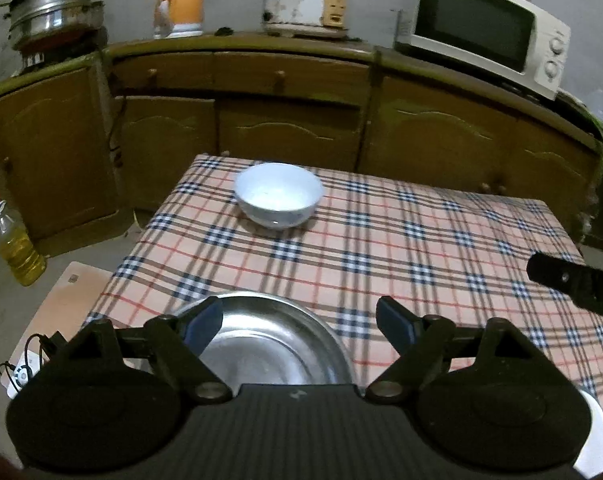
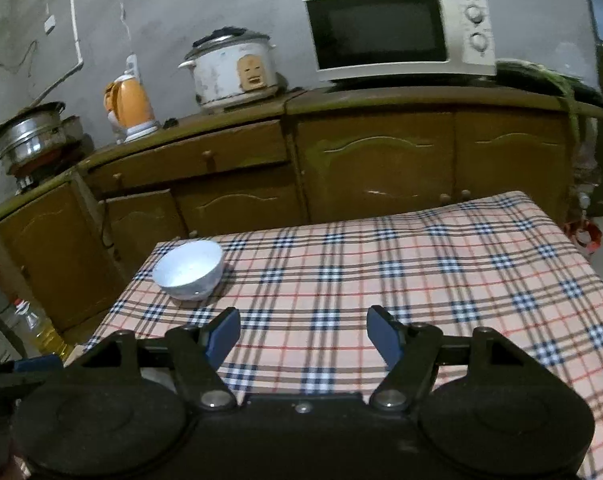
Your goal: Organize plates and bowls
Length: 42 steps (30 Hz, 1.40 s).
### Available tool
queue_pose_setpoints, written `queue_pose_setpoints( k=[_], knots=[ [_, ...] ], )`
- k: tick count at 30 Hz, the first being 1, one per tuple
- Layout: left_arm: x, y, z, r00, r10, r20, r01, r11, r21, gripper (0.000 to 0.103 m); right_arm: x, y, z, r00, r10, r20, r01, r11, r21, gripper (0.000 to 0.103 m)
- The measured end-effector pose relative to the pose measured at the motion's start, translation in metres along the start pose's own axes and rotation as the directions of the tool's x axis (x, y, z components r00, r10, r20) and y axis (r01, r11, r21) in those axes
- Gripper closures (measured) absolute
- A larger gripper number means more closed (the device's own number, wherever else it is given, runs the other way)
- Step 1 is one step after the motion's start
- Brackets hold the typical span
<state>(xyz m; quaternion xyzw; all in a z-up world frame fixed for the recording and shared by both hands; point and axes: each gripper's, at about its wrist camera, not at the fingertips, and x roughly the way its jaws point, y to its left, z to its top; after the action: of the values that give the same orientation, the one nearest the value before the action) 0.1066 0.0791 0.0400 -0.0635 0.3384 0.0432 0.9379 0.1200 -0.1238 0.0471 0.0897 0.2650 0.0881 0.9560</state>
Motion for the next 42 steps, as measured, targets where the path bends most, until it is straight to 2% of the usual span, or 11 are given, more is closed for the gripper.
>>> queue_pose_setpoints(
  k=[6,11,19,21,25,29,31,36,41,42],
  knots=[
    [0.025,0.029,0.023,0.999,0.035,-0.010,-0.035,0.999,-0.035,0.017,0.038,0.021,0.013,0.996,0.085,-0.036,-0.086,0.996,-0.009,0.020],
    [0.057,0.052,0.050,0.997,0.073,-0.016,-0.073,0.996,-0.057,0.017,0.078,0.039,0.028,0.991,0.119,-0.060,-0.121,0.992,-0.039,0.020],
    [0.128,0.073,0.086,0.997,0.051,-0.053,-0.054,0.996,-0.066,0.018,0.166,0.074,0.050,0.980,0.154,-0.127,-0.165,0.983,-0.082,0.020],
    [0.146,0.073,0.092,0.997,0.050,-0.056,-0.052,0.998,-0.042,0.019,0.192,0.082,0.053,0.977,0.146,-0.154,-0.161,0.983,-0.089,0.020],
    [0.180,0.074,0.099,0.995,0.044,-0.091,-0.046,0.999,-0.016,0.020,0.239,0.089,0.053,0.965,0.148,-0.217,-0.163,0.985,-0.053,0.020],
    [0.208,0.074,0.102,0.991,0.052,-0.119,-0.052,0.999,0.007,0.029,0.275,0.093,0.049,0.955,0.162,-0.249,-0.169,0.986,-0.005,0.020],
    [0.219,0.072,0.103,0.990,0.054,-0.130,-0.051,0.998,0.030,0.034,0.291,0.095,0.048,0.956,0.138,-0.260,-0.145,0.989,-0.008,0.020],
    [0.243,0.071,0.102,0.985,0.063,-0.160,-0.057,0.998,0.040,0.050,0.323,0.087,0.041,0.947,0.125,-0.294,-0.118,0.992,0.042,0.020],
    [0.253,0.067,0.106,0.990,0.028,-0.139,-0.024,0.999,0.032,0.055,0.349,0.082,0.036,0.935,0.158,-0.317,-0.131,0.986,0.103,0.019],
    [0.254,0.066,0.107,0.991,0.021,-0.132,-0.017,0.999,0.030,0.057,0.352,0.084,0.036,0.941,0.158,-0.300,-0.135,0.986,0.097,0.019]
  ],
)
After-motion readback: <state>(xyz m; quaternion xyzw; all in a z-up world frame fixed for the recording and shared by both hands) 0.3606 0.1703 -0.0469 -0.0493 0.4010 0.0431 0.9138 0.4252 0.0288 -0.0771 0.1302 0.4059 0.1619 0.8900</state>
